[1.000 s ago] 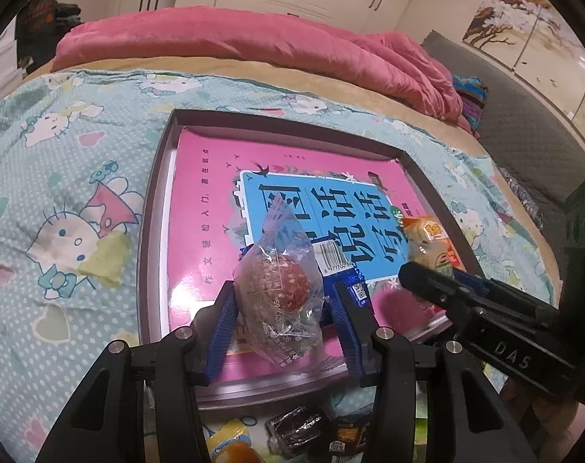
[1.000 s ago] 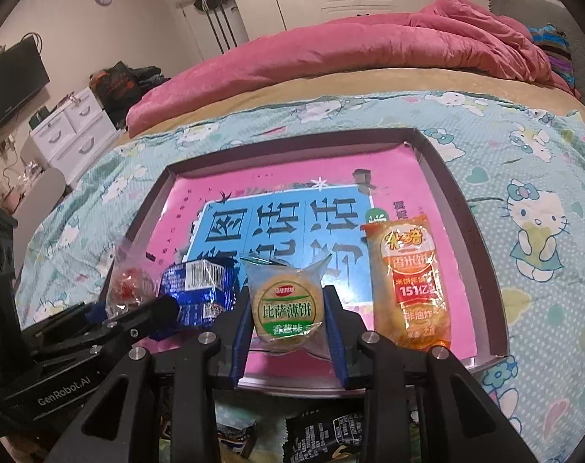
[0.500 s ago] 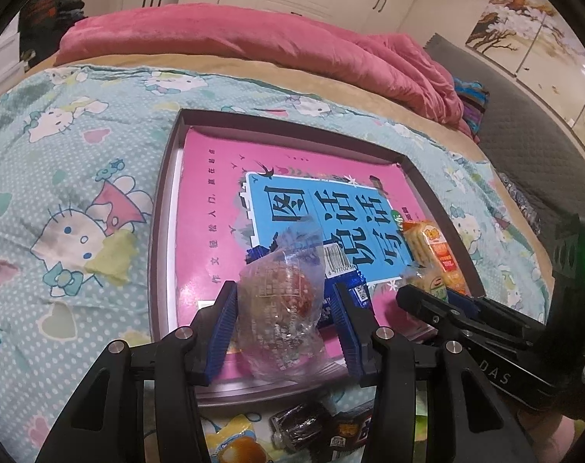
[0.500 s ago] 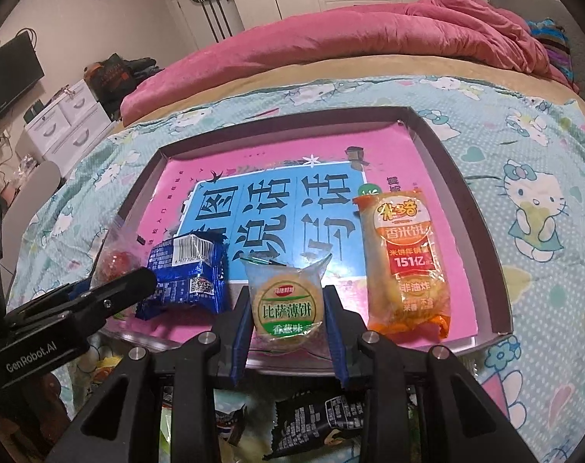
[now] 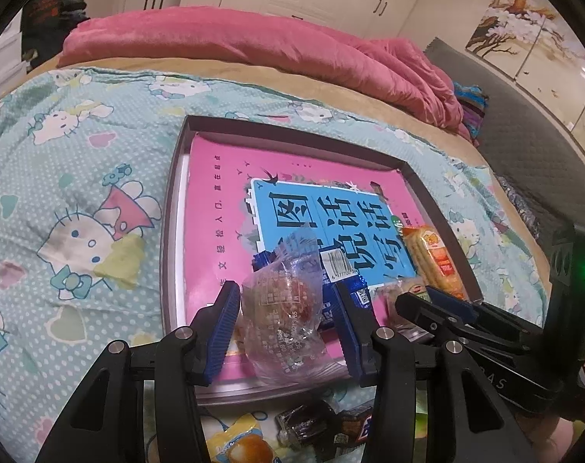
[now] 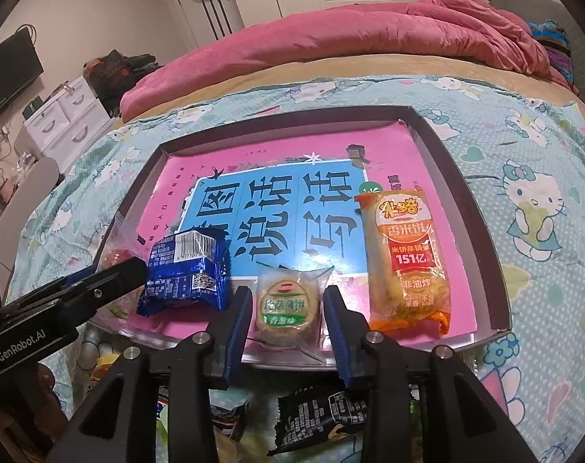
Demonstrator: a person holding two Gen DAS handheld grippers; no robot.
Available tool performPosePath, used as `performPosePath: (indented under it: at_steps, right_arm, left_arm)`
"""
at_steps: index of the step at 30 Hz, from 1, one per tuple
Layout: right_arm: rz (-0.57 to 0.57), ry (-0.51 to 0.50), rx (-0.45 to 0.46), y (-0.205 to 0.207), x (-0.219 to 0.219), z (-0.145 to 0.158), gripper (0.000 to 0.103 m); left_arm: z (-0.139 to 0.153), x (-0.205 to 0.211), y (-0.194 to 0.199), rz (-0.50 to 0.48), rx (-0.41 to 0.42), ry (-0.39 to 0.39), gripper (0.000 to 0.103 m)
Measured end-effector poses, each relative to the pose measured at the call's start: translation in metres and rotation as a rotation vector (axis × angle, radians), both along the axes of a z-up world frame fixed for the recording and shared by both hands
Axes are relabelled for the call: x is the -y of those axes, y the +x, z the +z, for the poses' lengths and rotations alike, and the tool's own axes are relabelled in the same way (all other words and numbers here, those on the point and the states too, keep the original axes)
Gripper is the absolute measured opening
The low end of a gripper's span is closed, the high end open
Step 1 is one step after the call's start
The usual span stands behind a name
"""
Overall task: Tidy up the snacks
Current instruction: 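Lower both snacks beside the blue packet and open the right tool, then open the left tool to release the clear candy bag in the tray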
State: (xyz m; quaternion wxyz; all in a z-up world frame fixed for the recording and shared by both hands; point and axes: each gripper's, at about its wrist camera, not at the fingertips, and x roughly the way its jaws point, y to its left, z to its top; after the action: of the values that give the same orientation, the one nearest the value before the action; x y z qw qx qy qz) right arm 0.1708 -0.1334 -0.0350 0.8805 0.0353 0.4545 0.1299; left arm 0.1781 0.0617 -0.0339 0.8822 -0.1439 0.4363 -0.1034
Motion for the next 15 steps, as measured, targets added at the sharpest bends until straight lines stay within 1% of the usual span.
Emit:
performPosePath:
  at_steps: [4, 6, 12, 15]
  right_arm:
    - [-0.006, 0.007, 0.008, -0.003, 0.002, 0.005, 0.04]
    - [-0.011, 0.018, 0.015, -0.005, 0.004, 0.009, 0.046]
    - [-0.016, 0.039, 0.039, -0.008, 0.008, 0.022, 0.047]
    - [-0.016, 0.044, 0.044, -0.01, 0.009, 0.026, 0.048]
  left_arm:
    - [0.0, -0.005, 0.0, 0.008, 0.001, -0.025, 0.051]
    - [0.002, -0.008, -0.001, 0.009, 0.005, -0.036, 0.051]
    - [0.005, -0.012, -0.003, 0.014, 0.014, -0.044, 0.052]
    - [0.006, -0.013, -0.003, 0.023, 0.016, -0.031, 0.052]
